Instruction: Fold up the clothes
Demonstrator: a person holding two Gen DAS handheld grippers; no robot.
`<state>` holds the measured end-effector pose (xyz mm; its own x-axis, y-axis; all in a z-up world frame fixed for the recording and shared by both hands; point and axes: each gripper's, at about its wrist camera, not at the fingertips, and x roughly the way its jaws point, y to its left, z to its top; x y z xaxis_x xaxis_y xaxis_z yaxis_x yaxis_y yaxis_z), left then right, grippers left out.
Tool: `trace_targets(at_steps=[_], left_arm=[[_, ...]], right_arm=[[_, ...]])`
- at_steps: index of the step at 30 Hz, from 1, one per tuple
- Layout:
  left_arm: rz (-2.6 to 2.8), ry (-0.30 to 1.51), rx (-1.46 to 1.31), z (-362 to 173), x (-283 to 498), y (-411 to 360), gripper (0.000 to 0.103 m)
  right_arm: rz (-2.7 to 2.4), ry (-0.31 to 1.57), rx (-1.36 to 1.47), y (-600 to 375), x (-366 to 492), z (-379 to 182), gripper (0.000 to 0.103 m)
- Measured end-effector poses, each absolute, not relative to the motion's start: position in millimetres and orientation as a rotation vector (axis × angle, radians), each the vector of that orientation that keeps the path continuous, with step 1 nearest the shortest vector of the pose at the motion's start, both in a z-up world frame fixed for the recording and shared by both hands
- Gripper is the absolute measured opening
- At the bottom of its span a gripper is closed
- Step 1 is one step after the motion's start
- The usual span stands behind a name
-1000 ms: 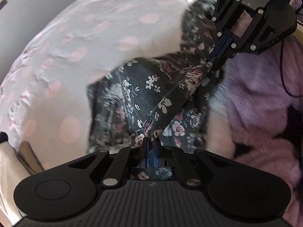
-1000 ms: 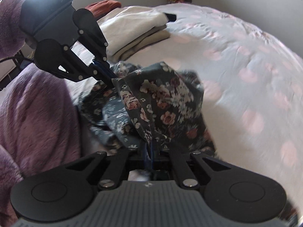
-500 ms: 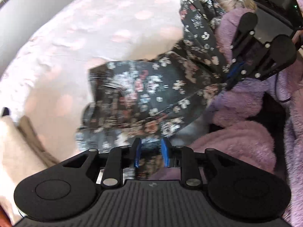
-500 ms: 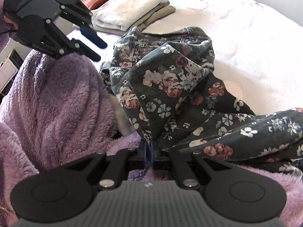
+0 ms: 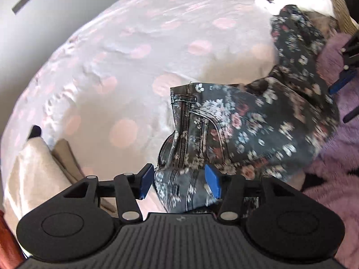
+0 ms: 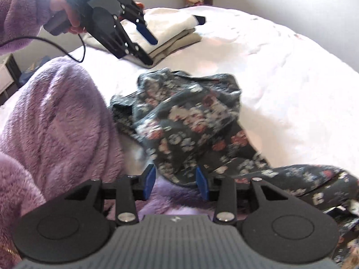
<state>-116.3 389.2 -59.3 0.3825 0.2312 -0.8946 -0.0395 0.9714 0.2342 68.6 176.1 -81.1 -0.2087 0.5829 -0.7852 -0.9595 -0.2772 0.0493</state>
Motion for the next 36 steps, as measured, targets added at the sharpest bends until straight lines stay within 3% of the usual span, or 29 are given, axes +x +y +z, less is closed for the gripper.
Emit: trace_targets(at_steps=[3,13,15,16,19,20,21,25,28,30,32,34,36], left_arm=[[0.163,1.204,0.17,-72.6,-105.1,401.3,0.051],[0.145,1.327,-0.026,-125.7,-87.6,435.7,0.052],[0.142,1.323,-0.054,-126.9,-90.3,436.9,0.043],[0.144,1.321,-0.044,-125.4,-91.8,435.2,0.033],[0.17,1.303,0.012,-110.8,-97.9,425.9,0.025],[0.176,1.293,0.018,-103.4,-100.3,423.3,0.011],[0.176,1.28,0.02,-94.9,-103.2,420.8,0.005],[0.149,1.193,-0.043,-58.1,-118.8,413.5,0.004],[0.182,1.177,-0.005,-46.9,-123.7,407.5,0.004],[0.197,1.176,-0.004,-45.9,-124.3,408.5,0.011],[0.209,1.182,-0.014,-48.4,-123.5,412.1,0.03],[0.22,1.176,0.004,-51.8,-121.7,412.6,0.042],[0.229,1.163,0.026,-56.8,-119.8,413.9,0.046]], right_arm=[[1.706,0.678,-0.777,185.2,75.4,-78.9,0.056],[1.781,0.7,-0.824,217.0,70.2,-88.8,0.06],[1.785,0.7,-0.833,220.8,68.7,-90.3,0.061],[1.786,0.7,-0.837,222.5,68.5,-90.4,0.061],[1.789,0.692,-0.842,224.6,66.3,-85.7,0.061],[1.791,0.684,-0.843,225.0,65.1,-84.0,0.061],[1.793,0.676,-0.842,225.1,63.7,-81.9,0.061],[1.83,0.616,-0.829,222.7,50.7,-68.6,0.063],[1.854,0.584,-0.847,221.8,38.1,-64.7,0.069],[1.855,0.573,-0.863,222.4,31.2,-64.8,0.069],[1.852,0.573,-0.868,222.7,26.9,-64.7,0.069],[1.854,0.572,-0.869,220.3,24.1,-63.7,0.069],[1.851,0.572,-0.872,218.1,22.8,-64.0,0.069]])
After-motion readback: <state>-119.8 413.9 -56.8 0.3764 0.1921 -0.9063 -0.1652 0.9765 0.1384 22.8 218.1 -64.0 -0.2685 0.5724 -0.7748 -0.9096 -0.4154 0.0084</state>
